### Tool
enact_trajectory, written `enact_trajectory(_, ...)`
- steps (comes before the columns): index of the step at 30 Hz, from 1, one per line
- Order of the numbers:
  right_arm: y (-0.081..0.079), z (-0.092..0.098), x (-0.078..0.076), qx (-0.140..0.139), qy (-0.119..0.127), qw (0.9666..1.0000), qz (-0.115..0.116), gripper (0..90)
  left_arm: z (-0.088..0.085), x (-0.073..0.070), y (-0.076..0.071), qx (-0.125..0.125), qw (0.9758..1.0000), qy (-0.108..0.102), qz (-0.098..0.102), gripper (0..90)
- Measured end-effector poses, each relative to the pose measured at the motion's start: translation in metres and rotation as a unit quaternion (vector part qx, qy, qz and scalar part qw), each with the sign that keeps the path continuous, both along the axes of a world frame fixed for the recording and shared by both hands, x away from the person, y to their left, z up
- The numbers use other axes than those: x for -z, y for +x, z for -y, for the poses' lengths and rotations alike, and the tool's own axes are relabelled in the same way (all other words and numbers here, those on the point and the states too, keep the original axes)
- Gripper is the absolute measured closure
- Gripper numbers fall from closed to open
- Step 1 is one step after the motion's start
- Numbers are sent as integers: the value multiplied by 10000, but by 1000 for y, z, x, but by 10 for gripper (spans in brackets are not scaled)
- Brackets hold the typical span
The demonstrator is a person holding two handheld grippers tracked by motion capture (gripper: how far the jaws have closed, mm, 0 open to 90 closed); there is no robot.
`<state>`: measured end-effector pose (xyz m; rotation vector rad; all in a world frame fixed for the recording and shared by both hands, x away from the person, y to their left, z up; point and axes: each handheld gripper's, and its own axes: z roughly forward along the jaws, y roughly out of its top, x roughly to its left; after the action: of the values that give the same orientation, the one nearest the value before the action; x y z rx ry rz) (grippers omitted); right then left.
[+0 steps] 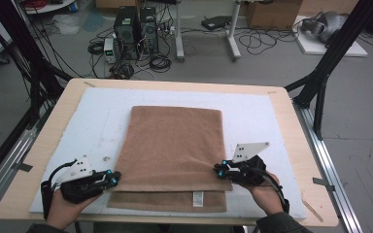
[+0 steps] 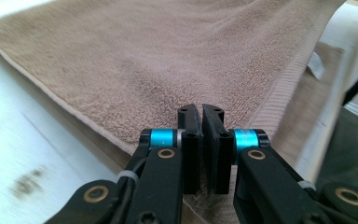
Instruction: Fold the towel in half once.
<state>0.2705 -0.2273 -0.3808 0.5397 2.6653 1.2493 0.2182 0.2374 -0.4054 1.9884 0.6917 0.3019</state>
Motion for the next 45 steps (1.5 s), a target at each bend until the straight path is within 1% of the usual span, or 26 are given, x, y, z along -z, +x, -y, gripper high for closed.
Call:
enact_trajectory(1,-3,0,4,-44,-1,10000,-53,801,0,3,-2,56,9999,87,-18,845)
enact_trajectory(2,-5,0,8,-90,-38,9998,-154,735,1,7,-2,20,9999,149,-48,797)
enact_trajectory(3,-5,0,13,-34,-87,9998,-201,670,2,11,-1,-37,9997,238,-93,693)
enact_trajectory(4,-5,1,18,3,-93,9997,-221,665,3,15,0,-84,9995,274,-124,637)
enact_trajectory(6,-6,2,25,-21,-35,9996,-282,651,3,19,3,-122,9994,279,-172,605)
enact_trajectory(8,-6,1,31,-105,-29,9992,-378,651,4,21,5,-104,9993,313,-167,603)
enact_trajectory(10,-8,-3,38,-269,-64,9985,-482,637,6,25,7,-31,9990,388,-200,616)
enact_trajectory(13,-11,-12,49,-388,-255,9973,-573,620,10,32,8,79,9981,541,-288,667)
enact_trajectory(14,-11,-14,53,-416,-322,9968,-599,626,11,36,8,112,9974,635,-321,689)
enact_trajectory(15,-11,-16,57,-419,-373,9967,-592,636,13,39,7,80,9968,713,-345,704)
enact_trajectory(16,-12,-16,58,-397,-283,9972,-567,674,14,42,5,-6,9976,642,-258,731)
enact_trajectory(19,-10,-15,60,-368,-185,9972,-629,787,12,44,5,-109,9983,513,-241,842)
enact_trajectory(22,-12,-18,57,-424,-265,9975,-498,838,13,41,3,-101,9981,581,-181,867)
enact_trajectory(25,-15,-17,50,-429,-213,9982,-369,843,11,36,0,-109,9985,527,-134,869)
enact_trajectory(28,-17,-14,45,-410,-59,9986,-322,843,8,33,-3,-99,9985,527,-130,868)
enact_trajectory(31,-20,-13,41,-414,23,9987,-289,844,5,28,-6,-106,9988,475,-88,868)
enact_trajectory(33,-22,-12,37,-449,124,9985,-293,845,2,26,-8,-96,9989,442,-82,868)
enact_trajectory(34,-23,-12,36,-476,143,9984,-284,846,1,25,-9,-89,9989,453,-76,868)
enact_trajectory(36,-26,-12,35,-532,144,9978,-359,846,0,25,-11,-75,9990,431,-106,868)
enact_trajectory(38,-27,-13,38,-595,49,9974,-396,849,-1,29,-12,-83,9988,458,-155,866)
enact_trajectory(39,-27,-14,42,-592,-17,9970,-494,860,-1,33,-11,-102,9985,497,-184,865)
enact_trajectory(41,-25,-14,51,-590,-137,9963,-602,859,-1,40,-10,-95,9983,517,-263,857)
enact_trajectory(42,-24,-15,55,-563,-166,9960,-666,855,0,42,-10,-112,9984,482,-280,847)
enact_trajectory(43,-24,-15,58,-560,-178,9956,-727,854,0,43,-10,-116,9986,427,-292,835)
enact_trajectory(44,-23,-14,59,-555,-93,9957,-738,842,0,42,-10,-117,9988,390,-289,822)
enact_trajectory(45,-23,-13,58,-526,-80,9961,-709,827,0,41,-9,-117,9987,418,-268,802)
